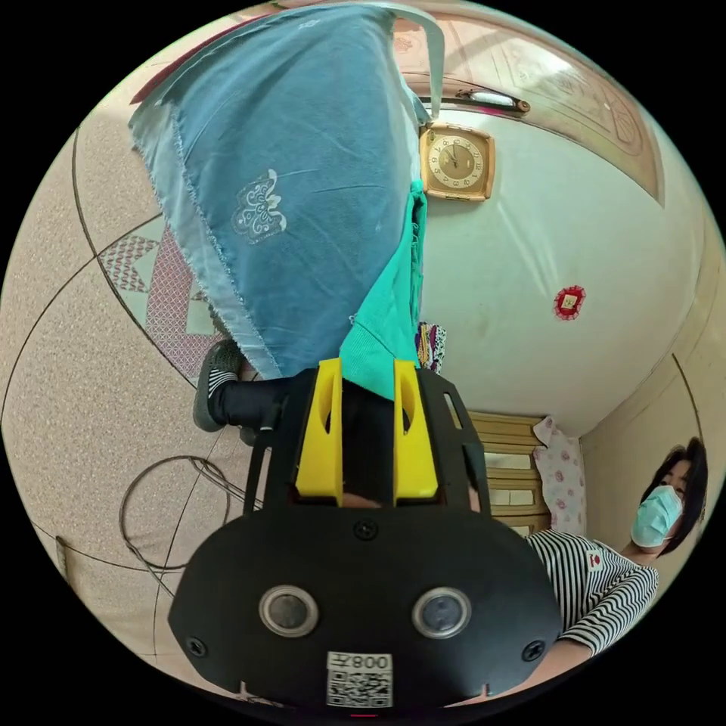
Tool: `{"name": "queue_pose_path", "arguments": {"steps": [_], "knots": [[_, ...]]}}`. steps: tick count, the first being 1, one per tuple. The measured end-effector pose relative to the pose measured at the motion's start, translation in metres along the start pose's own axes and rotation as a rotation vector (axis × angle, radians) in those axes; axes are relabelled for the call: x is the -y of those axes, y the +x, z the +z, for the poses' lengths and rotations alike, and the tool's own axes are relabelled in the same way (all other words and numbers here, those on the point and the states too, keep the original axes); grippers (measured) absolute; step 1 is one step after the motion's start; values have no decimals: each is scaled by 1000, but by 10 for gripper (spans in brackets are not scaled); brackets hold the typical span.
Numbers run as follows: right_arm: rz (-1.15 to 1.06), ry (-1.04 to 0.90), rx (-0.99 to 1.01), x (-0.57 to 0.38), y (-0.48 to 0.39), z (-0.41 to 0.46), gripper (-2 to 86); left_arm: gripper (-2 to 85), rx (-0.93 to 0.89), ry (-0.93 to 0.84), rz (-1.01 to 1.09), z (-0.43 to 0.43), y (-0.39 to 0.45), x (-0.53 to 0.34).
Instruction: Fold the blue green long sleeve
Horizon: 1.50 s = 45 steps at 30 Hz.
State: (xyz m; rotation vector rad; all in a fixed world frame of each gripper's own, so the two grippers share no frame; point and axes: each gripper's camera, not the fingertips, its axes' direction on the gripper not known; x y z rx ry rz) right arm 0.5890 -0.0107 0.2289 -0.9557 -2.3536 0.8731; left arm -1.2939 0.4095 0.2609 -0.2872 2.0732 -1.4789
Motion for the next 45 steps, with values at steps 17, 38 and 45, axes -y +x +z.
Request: {"name": "queue_pose_path", "arguments": {"steps": [17, 38, 45], "knots": [[56, 0, -51, 4, -6, 34, 12, 151, -150, -7, 36, 56, -50, 18], [52, -9, -50, -11, -21, 45, 12, 20, -338, -43, 242, 27, -4, -48], [-26, 17, -1, -22, -41, 21, 12, 18, -337, -42, 384, 28, 68, -61]]}}
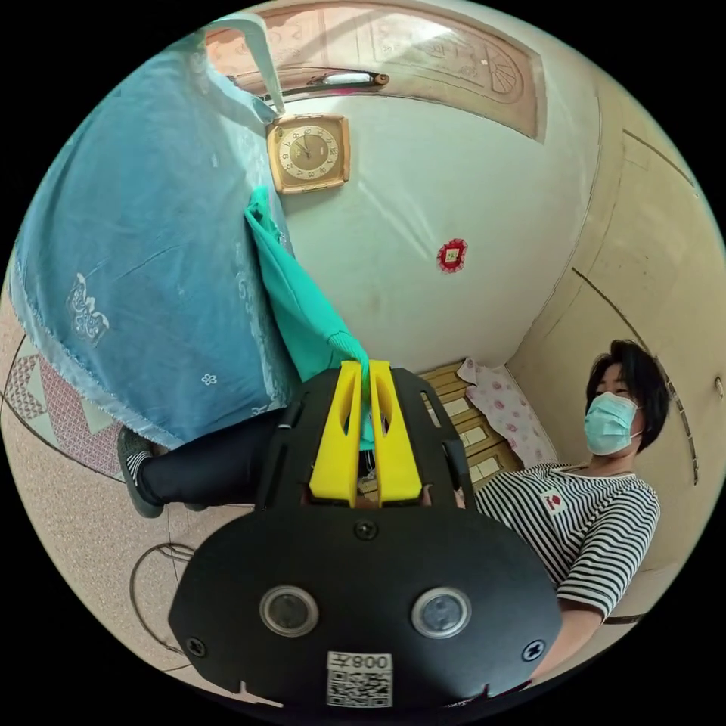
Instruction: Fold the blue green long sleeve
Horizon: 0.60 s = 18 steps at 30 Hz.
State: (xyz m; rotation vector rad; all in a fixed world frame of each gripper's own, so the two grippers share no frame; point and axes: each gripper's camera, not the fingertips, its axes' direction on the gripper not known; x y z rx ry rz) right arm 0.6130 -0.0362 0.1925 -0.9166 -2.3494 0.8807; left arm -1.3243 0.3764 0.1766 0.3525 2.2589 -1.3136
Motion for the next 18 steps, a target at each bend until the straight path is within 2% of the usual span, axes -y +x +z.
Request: {"name": "queue_pose_path", "arguments": {"steps": [7, 18], "knots": [[-90, 32, 56, -25, -19, -45, 11, 16, -43, -5, 72, 25, 46, -27], [-66, 66, 134, -101, 12, -109, 9, 16, -21, -18, 12, 45, 73, -125]]}}
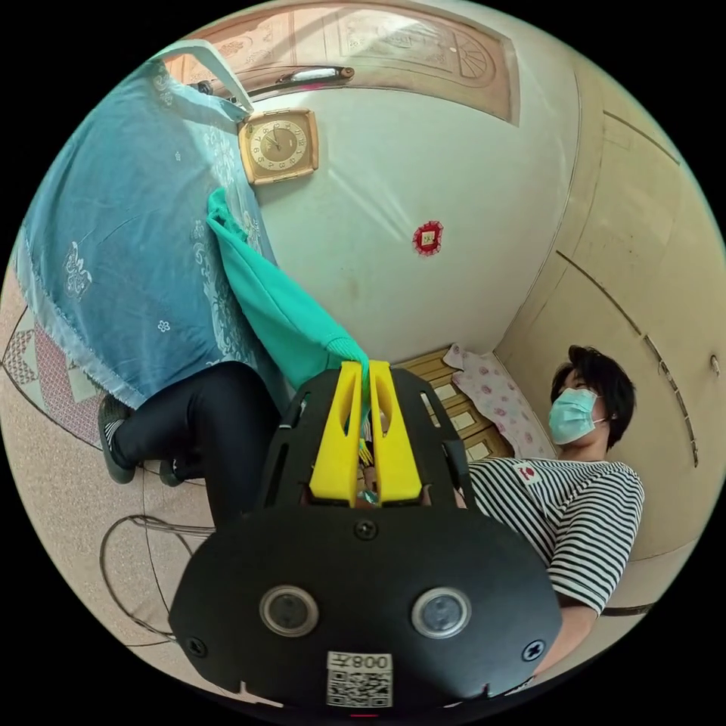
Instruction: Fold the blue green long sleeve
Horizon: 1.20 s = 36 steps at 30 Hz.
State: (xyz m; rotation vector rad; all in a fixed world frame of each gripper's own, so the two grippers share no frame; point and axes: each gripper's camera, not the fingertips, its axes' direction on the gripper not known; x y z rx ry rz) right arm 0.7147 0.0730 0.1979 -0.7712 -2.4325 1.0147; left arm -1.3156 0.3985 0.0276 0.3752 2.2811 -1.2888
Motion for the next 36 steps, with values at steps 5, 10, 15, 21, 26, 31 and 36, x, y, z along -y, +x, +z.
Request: {"name": "queue_pose_path", "arguments": {"steps": [5, 10, 15, 21, 26, 31, 36], "knots": [[10, 11, 30, -27, 7, -26, 9, 16, 14, -39, -15, 16, 11, -31], [46, 27, 51, -40, 21, -49, 9, 17, 43, -27, -65, 27, 3, -46], [61, 35, 92, -33, 26, -55, 9, 17, 46, 15, -105, 44, -8, -45], [21, 49, 102, -3, 5, -75, 8, 17, 61, 15, -70, 77, -3, -17], [-16, 56, 133, 39, -14, -79, 9, 17, 73, 23, -45, 112, -3, 26], [-48, 60, 146, 107, -36, -80, 9, 17, 84, 24, -14, 149, -6, 77], [-74, 55, 144, 179, -53, -73, 10, 18, 101, 35, -3, 187, -16, 134]]}}
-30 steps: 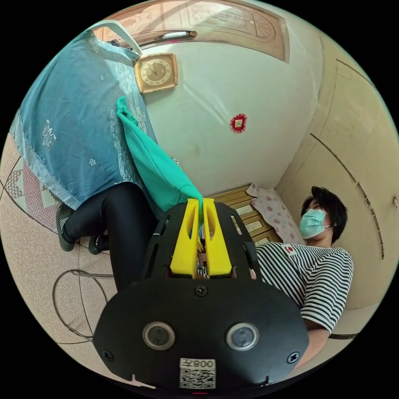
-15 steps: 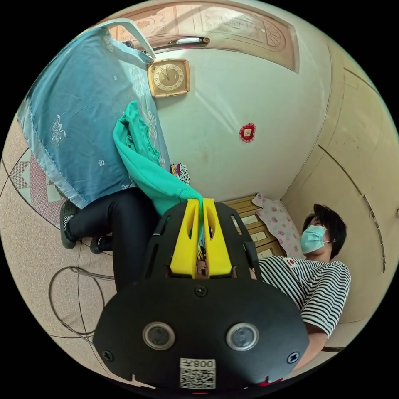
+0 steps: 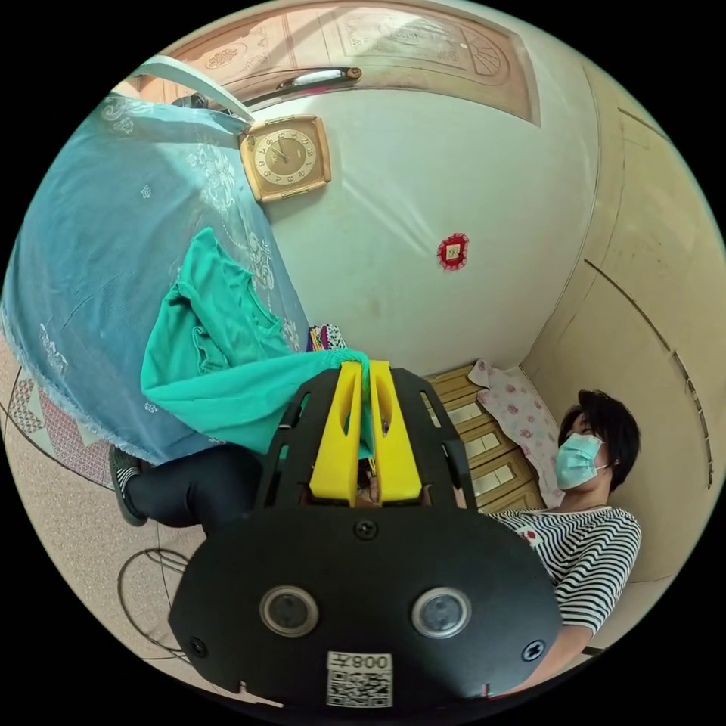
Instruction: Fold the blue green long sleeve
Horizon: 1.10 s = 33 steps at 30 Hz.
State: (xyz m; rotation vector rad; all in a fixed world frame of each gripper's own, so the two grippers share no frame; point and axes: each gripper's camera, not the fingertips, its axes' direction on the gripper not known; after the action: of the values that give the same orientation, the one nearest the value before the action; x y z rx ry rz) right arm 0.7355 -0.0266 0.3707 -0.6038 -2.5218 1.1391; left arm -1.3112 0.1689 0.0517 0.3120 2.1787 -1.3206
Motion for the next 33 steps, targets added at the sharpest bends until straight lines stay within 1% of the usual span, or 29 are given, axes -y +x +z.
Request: {"name": "queue_pose_path", "arguments": {"steps": [8, 17, 25, 33], "knots": [[-5, -21, -35, 129, 2, 20, 11, 18, 58, -12, 9, 74, -21, 101], [3, -58, -67, 272, 30, 48, 12, 19, 120, 10, -14, 139, -65, 205], [65, -61, -104, 380, 84, 70, 12, 19, 211, -17, -52, 187, -109, 283], [153, -74, -157, 458, 147, 79, 11, 19, 301, -46, -111, 226, -162, 349]]}}
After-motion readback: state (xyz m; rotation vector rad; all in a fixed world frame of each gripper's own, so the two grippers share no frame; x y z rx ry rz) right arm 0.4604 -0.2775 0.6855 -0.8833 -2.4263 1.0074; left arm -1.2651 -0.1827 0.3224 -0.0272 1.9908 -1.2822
